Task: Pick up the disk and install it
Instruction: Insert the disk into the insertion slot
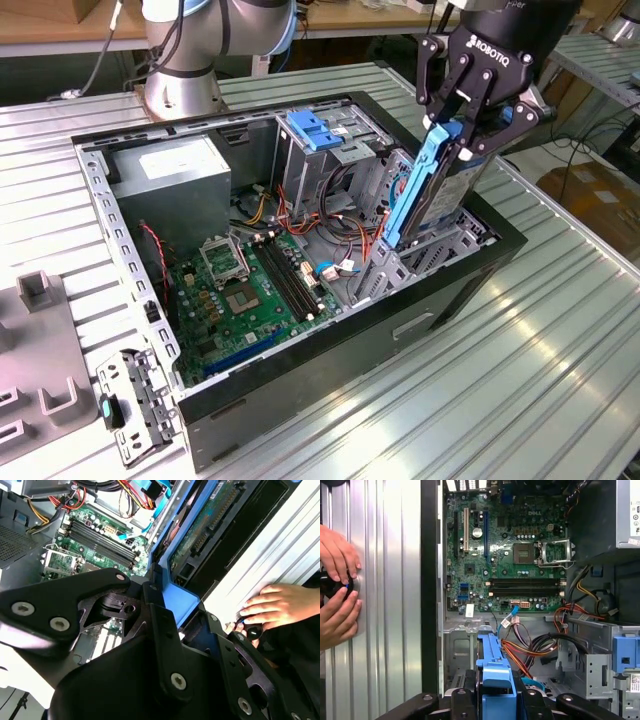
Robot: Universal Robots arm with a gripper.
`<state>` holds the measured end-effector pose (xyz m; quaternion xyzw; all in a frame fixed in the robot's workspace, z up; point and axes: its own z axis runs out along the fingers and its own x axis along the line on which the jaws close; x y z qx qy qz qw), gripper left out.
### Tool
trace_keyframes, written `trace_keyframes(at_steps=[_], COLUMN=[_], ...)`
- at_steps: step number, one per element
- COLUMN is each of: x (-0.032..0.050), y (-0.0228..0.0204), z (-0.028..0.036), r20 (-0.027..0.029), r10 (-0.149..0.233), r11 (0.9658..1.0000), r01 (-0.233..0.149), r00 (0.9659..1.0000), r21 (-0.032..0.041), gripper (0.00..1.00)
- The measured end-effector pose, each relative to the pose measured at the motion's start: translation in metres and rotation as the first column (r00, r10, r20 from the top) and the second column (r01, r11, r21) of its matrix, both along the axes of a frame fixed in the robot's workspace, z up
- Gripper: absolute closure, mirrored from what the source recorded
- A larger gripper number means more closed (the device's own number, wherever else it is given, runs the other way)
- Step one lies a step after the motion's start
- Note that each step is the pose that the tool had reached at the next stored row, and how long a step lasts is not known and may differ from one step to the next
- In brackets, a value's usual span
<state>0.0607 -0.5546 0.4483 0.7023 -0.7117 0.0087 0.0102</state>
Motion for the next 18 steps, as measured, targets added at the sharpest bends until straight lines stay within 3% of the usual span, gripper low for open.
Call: trace_keyframes(at_steps=[8,9,10,11,12,16,18], x=[0.0000,0.0000,0.0000,0.0000,0.0001,0.0002,0.0004], y=[-0.0003,-0.0003,-0.0002,-0.0003,-0.0003,-0.0003,-0.0003], z=[-0.0026,-0.0026,-0.0031,-0.0047,-0.0075,-0.0181,-0.0253], r20=[0.0001,0.0000,0.0000,0.0000,0.0000,0.0000,0.0000], r10=[0.000,0.000,0.000,0.000,0.000,0.000,0.000], r11=[1.0000,1.0000,1.0000,1.0000,1.0000,1.0000,1.0000], r01=[0.000,0.000,0.000,0.000,0.000,0.000,0.000], r00=[1.0000,1.0000,1.0000,1.0000,1.0000,1.0000,1.0000], r21=[-0.0003,-0.0003,-0.0002,-0.0001,-0.0001,-0.0003,-0.0004], gripper=[0.63,0.56,0.56,0.56,0.49,0.49,0.58])
